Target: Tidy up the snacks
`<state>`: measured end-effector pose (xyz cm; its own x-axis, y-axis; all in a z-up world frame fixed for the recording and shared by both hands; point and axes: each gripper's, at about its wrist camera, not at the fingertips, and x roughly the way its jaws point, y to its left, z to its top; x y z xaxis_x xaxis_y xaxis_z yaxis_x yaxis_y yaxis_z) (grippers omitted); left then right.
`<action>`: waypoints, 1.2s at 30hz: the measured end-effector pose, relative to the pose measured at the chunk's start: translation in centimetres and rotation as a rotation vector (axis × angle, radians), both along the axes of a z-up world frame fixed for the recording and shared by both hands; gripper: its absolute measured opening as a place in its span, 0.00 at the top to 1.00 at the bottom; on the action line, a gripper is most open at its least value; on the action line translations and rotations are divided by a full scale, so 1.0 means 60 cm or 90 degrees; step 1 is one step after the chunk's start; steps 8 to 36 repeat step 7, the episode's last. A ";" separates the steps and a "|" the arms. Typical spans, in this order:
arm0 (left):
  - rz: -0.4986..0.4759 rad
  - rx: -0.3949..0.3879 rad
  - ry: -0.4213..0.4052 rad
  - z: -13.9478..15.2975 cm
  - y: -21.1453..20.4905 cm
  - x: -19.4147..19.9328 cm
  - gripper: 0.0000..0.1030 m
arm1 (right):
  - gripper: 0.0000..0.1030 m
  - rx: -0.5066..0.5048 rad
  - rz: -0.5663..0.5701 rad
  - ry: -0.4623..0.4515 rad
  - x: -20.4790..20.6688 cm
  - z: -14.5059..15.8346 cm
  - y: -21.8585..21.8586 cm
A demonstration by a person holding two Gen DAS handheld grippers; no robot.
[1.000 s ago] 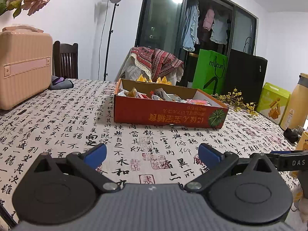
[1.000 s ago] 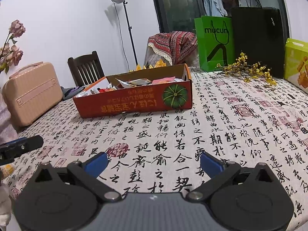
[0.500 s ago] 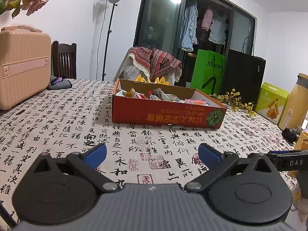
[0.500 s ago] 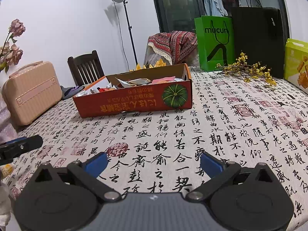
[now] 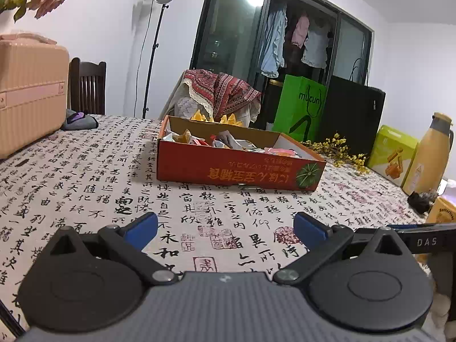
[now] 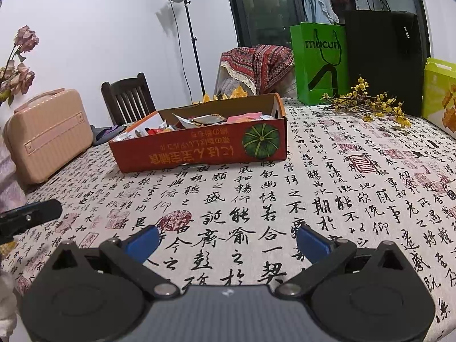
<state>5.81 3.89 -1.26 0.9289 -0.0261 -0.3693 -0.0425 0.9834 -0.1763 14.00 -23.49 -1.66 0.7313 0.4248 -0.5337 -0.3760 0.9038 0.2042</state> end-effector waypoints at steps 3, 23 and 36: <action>0.000 -0.004 0.003 -0.001 0.001 0.003 0.00 | 0.00 0.000 0.000 0.000 0.000 0.000 0.000; -0.003 -0.010 0.002 0.000 0.000 0.005 0.00 | 0.00 -0.002 0.000 0.004 0.003 -0.002 0.002; -0.003 -0.010 0.002 0.000 0.000 0.005 0.00 | 0.00 -0.002 0.000 0.004 0.003 -0.002 0.002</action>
